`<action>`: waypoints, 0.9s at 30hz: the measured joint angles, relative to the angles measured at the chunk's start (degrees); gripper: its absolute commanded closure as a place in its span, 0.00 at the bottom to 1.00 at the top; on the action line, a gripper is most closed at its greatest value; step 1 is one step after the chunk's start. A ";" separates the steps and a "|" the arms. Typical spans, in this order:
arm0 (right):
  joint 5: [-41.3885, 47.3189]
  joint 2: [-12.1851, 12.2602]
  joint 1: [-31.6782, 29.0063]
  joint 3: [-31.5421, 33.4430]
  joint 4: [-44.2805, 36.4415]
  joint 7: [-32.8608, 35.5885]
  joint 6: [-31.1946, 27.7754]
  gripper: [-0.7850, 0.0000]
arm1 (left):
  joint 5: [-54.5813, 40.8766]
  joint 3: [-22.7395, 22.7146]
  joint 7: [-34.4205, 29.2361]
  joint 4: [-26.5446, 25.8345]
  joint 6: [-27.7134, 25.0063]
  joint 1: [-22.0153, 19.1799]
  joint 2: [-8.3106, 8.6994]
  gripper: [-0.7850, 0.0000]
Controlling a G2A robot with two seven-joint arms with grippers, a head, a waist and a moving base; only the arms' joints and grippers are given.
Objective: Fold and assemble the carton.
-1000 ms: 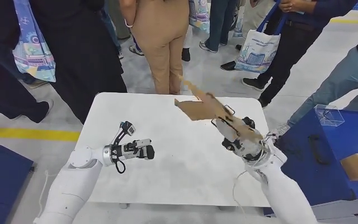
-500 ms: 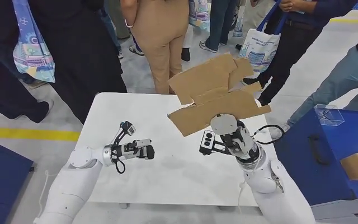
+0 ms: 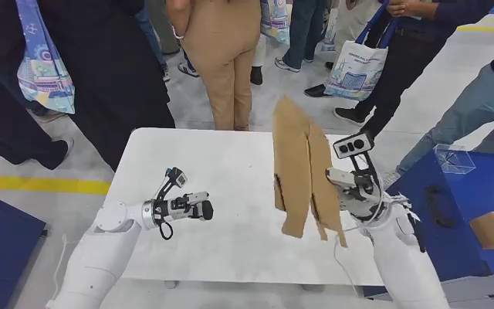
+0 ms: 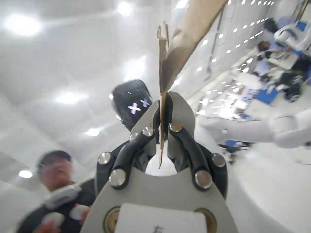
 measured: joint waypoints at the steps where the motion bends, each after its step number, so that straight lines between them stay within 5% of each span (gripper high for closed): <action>1: -1.50 -0.05 0.04 0.33 -0.28 0.70 -3.07 1.00 | 0.00 0.00 0.00 0.00 0.00 0.00 0.00 0.00; 9: -15.62 -0.62 -1.67 3.66 -4.41 -2.57 -27.36 1.00 | 0.00 0.00 0.00 0.00 0.00 0.00 0.00 0.00; 23: -20.86 -0.64 -2.02 3.92 -5.72 -5.59 -29.82 1.00 | 0.00 0.00 0.00 0.00 0.00 0.00 0.00 0.00; 27: -26.29 0.07 -2.20 5.45 -11.75 -4.13 -28.37 1.00 | 0.00 0.00 0.00 0.00 0.00 0.00 0.00 0.00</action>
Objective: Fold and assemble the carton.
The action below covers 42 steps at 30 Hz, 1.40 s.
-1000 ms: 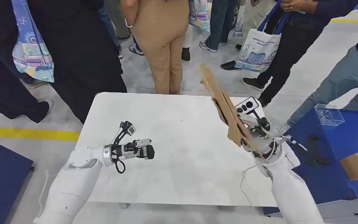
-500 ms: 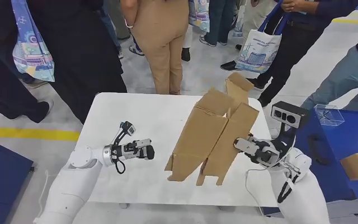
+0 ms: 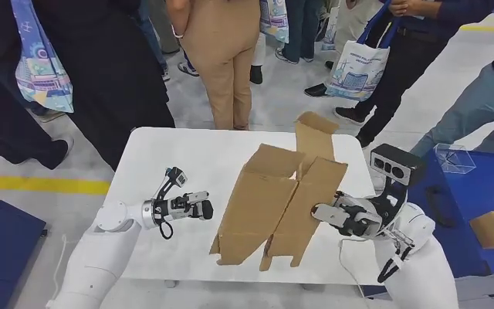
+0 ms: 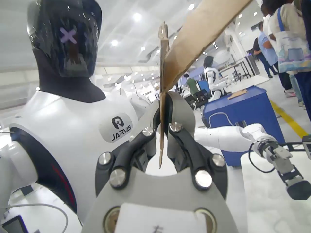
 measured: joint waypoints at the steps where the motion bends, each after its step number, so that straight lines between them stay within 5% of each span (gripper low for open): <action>1: -2.59 0.17 0.08 0.94 -0.63 -1.54 -1.53 1.00 | 0.00 0.00 0.00 0.00 0.00 0.00 0.00 0.00; 7: -27.63 0.72 1.62 3.87 0.02 -19.13 -17.29 1.00 | 0.00 0.00 0.00 0.00 0.00 0.00 0.00 0.00; 14: -61.83 -0.43 4.50 6.77 -6.84 -33.39 -17.76 1.00 | 0.00 0.00 0.00 0.00 0.00 0.00 0.00 0.00; 32: -55.97 -0.34 4.43 6.58 -7.31 -29.18 -17.77 1.00 | 0.00 0.00 0.00 0.00 0.00 0.00 0.00 0.00; 37: -71.70 0.36 7.28 8.03 -13.07 -33.48 -17.77 1.00 | 0.00 0.00 0.00 0.00 0.00 0.00 0.00 0.00; 42: -95.28 1.57 7.64 8.65 -14.80 -53.01 -17.77 1.00 | 0.00 0.00 0.00 0.00 0.00 0.00 0.00 0.00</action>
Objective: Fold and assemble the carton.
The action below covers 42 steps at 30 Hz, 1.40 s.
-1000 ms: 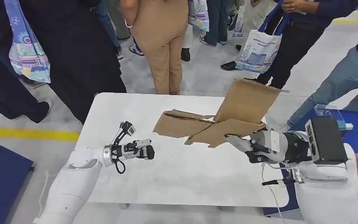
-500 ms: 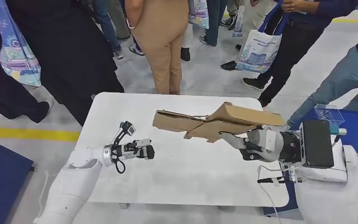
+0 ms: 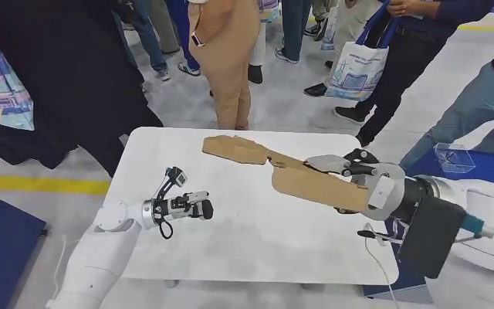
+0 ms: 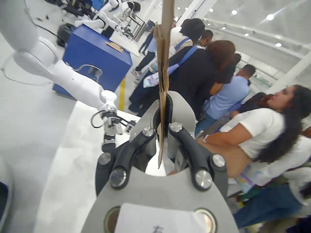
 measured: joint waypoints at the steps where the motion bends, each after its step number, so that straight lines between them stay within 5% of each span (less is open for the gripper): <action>1: -4.41 0.28 -0.21 0.15 -0.16 -4.60 0.00 1.00 | 0.00 0.00 0.00 0.00 0.00 0.00 0.00 0.00; 7: -39.44 2.54 -1.75 2.53 -1.78 -36.18 2.39 1.00 | 0.00 0.00 0.00 0.00 0.00 0.00 0.00 0.00; 12: -68.53 4.96 -6.18 2.92 0.06 -60.43 16.49 1.00 | 0.00 0.00 0.00 0.00 0.00 0.00 0.00 0.00; 18: -94.78 7.10 -10.27 2.87 -0.71 -74.79 35.72 1.00 | 0.00 0.00 0.00 0.00 0.00 0.00 0.00 0.00; 21: -97.31 7.33 -11.63 2.16 -0.71 -75.26 40.23 1.00 | 0.00 0.00 0.00 0.00 0.00 0.00 0.00 0.00; 26: -88.47 7.25 -11.18 1.46 0.65 -73.20 36.34 1.00 | 0.00 0.00 0.00 0.00 0.00 0.00 0.00 0.00; 35: -47.36 6.32 -6.90 -2.19 7.69 -64.38 9.53 1.00 | 0.00 0.00 0.00 0.00 0.00 0.00 0.00 0.00; 38: -27.11 6.04 -7.54 -5.36 9.96 -55.66 0.71 1.00 | 0.00 0.00 0.00 0.00 0.00 0.00 0.00 0.00; 42: -0.34 7.22 -10.25 -11.98 8.61 -36.99 -0.04 1.00 | 0.00 0.00 0.00 0.00 0.00 0.00 0.00 0.00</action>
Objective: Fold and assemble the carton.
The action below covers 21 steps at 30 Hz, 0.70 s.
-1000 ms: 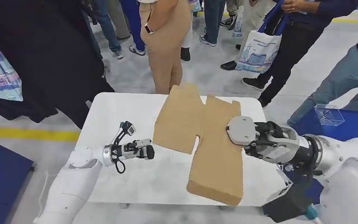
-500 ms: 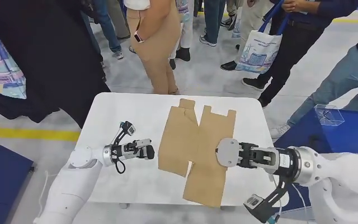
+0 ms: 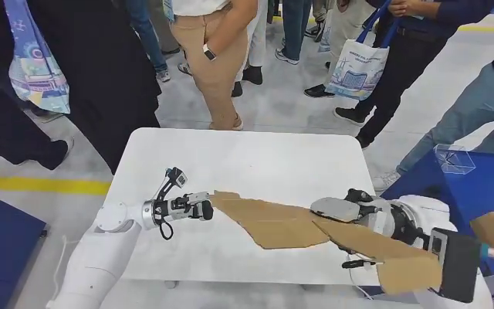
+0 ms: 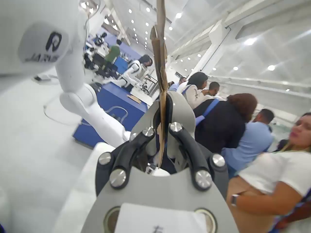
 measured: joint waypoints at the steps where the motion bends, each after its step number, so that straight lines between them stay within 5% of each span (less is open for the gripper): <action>1: 5.96 0.42 -0.59 -1.22 -0.30 4.52 0.07 1.00 | 0.00 0.00 0.00 0.00 0.00 0.00 0.00 0.00; 9: 58.61 4.43 -2.29 -6.85 -4.36 44.32 13.83 1.00 | 0.00 0.00 0.00 0.00 0.00 0.00 0.00 0.00; 12: 72.33 5.19 -3.02 -6.29 -4.27 53.92 19.15 1.00 | 0.00 0.00 0.00 0.00 0.00 0.00 0.00 0.00; 18: 87.80 5.76 -6.06 -4.98 -3.52 63.60 25.57 1.00 | 0.00 0.00 0.00 0.00 0.00 0.00 0.00 0.00; 21: 88.52 5.78 -6.07 -4.88 -3.57 64.41 25.43 1.00 | 0.00 0.00 0.00 0.00 0.00 0.00 0.00 0.00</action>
